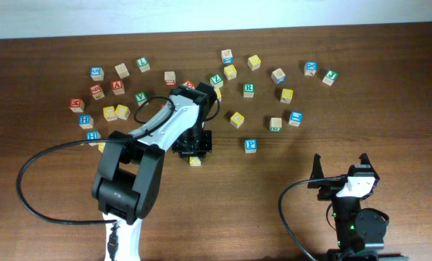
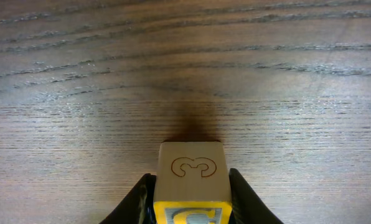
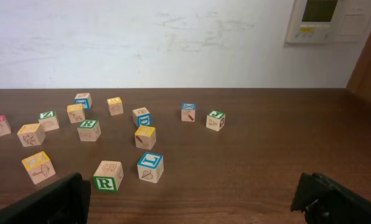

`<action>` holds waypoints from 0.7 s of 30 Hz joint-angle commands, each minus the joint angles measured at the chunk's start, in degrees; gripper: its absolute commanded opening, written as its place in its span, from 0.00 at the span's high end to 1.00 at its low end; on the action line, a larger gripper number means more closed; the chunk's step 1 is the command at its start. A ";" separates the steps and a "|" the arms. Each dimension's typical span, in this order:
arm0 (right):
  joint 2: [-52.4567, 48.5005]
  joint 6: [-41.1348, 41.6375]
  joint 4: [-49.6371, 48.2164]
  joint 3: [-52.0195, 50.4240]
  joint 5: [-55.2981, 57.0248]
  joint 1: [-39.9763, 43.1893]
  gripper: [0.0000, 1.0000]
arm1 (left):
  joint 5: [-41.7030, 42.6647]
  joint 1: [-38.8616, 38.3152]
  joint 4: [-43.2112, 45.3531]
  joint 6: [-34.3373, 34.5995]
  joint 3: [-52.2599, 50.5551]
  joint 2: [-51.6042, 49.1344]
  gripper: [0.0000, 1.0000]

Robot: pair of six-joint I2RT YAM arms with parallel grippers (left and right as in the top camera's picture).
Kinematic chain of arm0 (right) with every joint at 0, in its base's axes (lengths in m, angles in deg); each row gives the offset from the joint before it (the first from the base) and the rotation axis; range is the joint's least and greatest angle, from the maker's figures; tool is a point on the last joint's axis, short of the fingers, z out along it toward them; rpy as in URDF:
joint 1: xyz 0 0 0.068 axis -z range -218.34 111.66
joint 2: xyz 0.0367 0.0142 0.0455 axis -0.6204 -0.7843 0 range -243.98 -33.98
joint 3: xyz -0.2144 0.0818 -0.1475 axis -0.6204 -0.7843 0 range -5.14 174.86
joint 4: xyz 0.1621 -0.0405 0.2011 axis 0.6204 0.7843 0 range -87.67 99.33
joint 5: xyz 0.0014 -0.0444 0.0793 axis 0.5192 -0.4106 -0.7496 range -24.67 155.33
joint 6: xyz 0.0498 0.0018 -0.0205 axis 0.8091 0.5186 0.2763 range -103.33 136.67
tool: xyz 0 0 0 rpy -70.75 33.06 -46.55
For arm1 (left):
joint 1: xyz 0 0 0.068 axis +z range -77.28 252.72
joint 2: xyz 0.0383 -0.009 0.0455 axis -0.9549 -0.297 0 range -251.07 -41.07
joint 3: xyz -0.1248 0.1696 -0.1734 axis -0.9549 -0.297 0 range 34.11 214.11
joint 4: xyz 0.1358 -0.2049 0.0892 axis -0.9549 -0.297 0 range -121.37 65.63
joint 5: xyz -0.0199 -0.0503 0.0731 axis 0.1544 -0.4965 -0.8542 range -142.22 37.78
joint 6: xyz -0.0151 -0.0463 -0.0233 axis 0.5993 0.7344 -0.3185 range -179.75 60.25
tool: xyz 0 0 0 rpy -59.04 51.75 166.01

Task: Spell out CVPR
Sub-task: 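Carry the C block with the left gripper to the table center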

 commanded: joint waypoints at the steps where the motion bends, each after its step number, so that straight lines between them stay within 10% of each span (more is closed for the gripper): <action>1: 0.39 0.22 0.44 -0.31 -0.04 0.37 0.02 | -1.09 -0.24 -0.09 1.53 0.66 -0.68 0.71; 8: 0.37 0.22 0.44 -0.31 -0.04 0.37 0.02 | -1.07 -0.22 -1.92 0.79 2.78 -0.68 0.49; 14: 0.37 0.22 0.46 -0.31 -0.04 0.37 0.02 | -1.49 3.26 -16.13 0.20 25.73 -0.68 0.43; 15: 0.37 0.22 0.44 -0.31 -0.04 0.37 0.02 | -2.14 4.79 -17.49 0.00 30.75 -0.68 0.28; 21: 0.37 0.22 0.44 -0.31 -0.04 0.37 0.02 | -5.49 21.75 -6.75 1.18 36.70 -2.32 0.39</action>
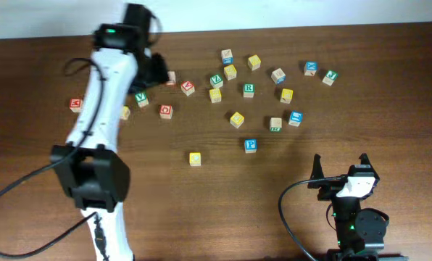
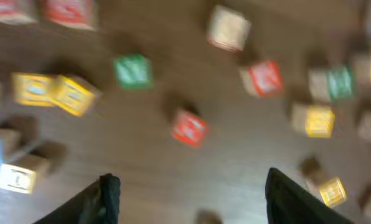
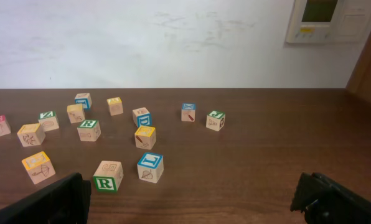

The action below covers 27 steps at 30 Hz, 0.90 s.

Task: Spell out CVPR
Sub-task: 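Carry the C block with the left gripper to the table center, then release the C block and lift the left gripper toward the green V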

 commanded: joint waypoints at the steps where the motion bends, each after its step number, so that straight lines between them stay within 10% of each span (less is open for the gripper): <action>1: 0.37 0.20 0.44 -0.31 -0.02 0.37 0.02 | -1.22 5.40 3.72 0.33 0.44 -2.51 0.39; 11: 0.37 0.20 0.44 -0.31 -0.02 0.37 0.02 | -4.92 5.42 7.15 5.60 0.44 -17.31 0.36; 27: 0.37 0.20 0.46 -0.31 -0.02 0.37 0.02 | -9.60 5.46 9.88 5.18 0.44 -19.74 0.67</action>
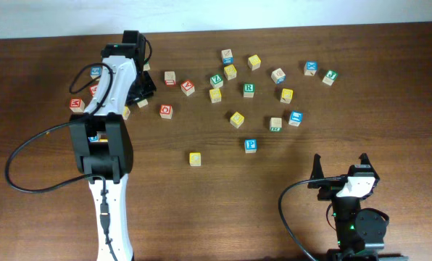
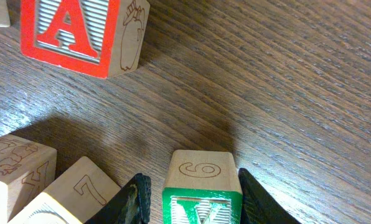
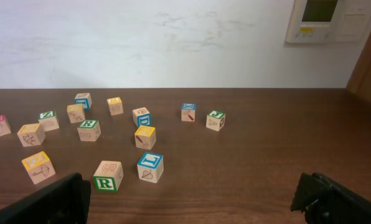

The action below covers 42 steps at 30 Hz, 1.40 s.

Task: Spell out CVPR
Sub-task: 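Release the C block and lift the left gripper toward the green V, then grasp the green V block and place it right of the C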

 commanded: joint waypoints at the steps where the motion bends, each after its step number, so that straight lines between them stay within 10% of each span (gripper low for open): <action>1: 0.37 0.20 0.44 -0.31 -0.02 0.37 0.02 | -1.01 0.15 -0.11 0.09 0.44 -0.61 0.71; 13: 0.37 0.20 0.44 -0.31 -0.02 0.37 0.02 | 7.13 0.15 -12.41 -6.58 9.38 2.10 0.80; 17: 0.37 0.20 0.44 -0.31 0.07 0.37 0.02 | 29.46 -2.45 -25.81 -13.79 17.92 4.98 0.79; 20: 0.37 0.20 0.44 -0.31 0.07 0.37 0.02 | 30.99 -8.37 -30.21 -19.63 17.90 4.98 0.79; 28: 0.37 0.20 0.44 -0.31 0.07 0.37 0.02 | 23.87 -29.55 -30.18 -15.10 1.07 4.98 0.89; 42: 0.37 0.20 0.44 -0.31 0.07 0.37 0.02 | 10.99 -29.51 -21.11 -2.45 -9.07 4.98 0.71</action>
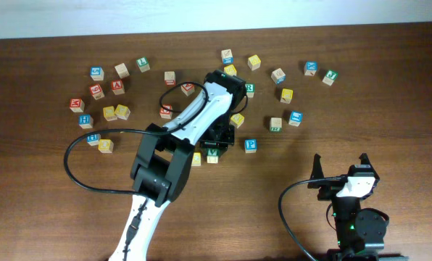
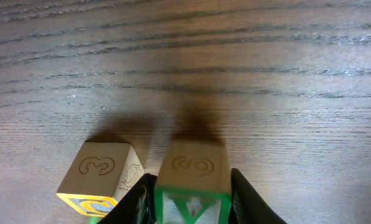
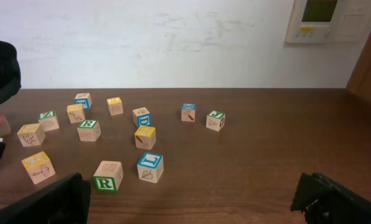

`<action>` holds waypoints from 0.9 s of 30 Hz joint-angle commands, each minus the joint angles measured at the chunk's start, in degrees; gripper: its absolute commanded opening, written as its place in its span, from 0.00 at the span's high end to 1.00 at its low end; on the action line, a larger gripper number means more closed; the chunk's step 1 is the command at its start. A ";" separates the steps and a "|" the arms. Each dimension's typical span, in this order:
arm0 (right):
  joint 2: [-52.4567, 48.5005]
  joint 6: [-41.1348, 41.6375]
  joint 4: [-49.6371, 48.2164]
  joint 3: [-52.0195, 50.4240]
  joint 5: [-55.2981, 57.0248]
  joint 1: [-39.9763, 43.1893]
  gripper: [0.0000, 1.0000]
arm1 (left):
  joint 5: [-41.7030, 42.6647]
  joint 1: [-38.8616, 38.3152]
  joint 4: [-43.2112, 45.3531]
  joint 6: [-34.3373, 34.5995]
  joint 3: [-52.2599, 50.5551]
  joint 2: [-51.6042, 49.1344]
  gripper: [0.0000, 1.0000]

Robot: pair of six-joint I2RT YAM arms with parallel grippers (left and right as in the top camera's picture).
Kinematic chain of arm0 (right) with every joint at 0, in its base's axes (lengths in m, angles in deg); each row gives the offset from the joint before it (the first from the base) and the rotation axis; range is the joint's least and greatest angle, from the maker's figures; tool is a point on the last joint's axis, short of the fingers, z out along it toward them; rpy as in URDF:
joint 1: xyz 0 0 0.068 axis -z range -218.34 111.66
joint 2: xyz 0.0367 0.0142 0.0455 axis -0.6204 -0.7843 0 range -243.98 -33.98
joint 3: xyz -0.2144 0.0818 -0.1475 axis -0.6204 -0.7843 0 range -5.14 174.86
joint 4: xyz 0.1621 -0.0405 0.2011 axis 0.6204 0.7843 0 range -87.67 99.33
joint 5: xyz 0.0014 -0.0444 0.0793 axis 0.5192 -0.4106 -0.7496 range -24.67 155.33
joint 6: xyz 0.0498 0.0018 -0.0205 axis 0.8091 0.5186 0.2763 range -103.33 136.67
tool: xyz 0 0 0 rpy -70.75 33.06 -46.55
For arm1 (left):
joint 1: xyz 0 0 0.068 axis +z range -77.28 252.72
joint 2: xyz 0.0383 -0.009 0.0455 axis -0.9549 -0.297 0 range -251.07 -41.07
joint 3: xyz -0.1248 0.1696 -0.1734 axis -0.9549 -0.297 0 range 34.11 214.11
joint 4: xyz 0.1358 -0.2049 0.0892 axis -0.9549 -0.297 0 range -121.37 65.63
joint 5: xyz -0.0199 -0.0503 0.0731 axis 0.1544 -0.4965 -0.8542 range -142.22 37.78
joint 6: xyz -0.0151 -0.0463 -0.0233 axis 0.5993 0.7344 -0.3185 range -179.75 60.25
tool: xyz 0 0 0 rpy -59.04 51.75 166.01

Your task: Spell out CVPR

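My left gripper [image 1: 214, 151] is shut on a green V block [image 2: 192, 183] low at the front middle of the table. Just left of it stands the yellow C block [image 2: 101, 177], also seen from above as the C block [image 1: 196, 159]. A blue P block [image 1: 251, 145] lies a little to the right. Farther back, beside the arm, is a green R block [image 1: 249, 90]. Whether the V rests on the wood cannot be told. My right gripper [image 1: 341, 171] stands open near the front right, holding nothing.
Several loose letter blocks are scattered across the back of the table, a cluster at the far left [image 1: 104, 90] and others at the right [image 1: 296, 116]. The right wrist view shows an R-faced block [image 3: 108, 176] and a blue L block [image 3: 150, 167].
My left gripper was at the far left cluster with its jaws around the green V. Now it holds the V at the front middle, right beside the yellow C. The right arm has not moved.
My left gripper was first shut on the yellow C at the front middle. Then the C stood alone there and the gripper was open over the back left blocks. Then its jaws were around the green V, which now sits beside the C.
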 commanded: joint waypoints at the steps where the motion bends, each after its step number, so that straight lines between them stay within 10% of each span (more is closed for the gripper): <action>1: 0.37 0.22 0.44 -0.31 0.07 0.37 0.02 | -0.98 0.13 -0.70 0.90 -0.46 1.09 0.70; 17: 0.37 0.22 0.44 -0.31 0.09 0.37 0.02 | 0.74 0.13 -3.34 0.85 -0.42 1.09 0.78; 27: 0.37 0.22 0.44 -0.31 0.09 0.37 0.02 | 0.72 0.79 -7.52 0.39 8.68 1.09 0.63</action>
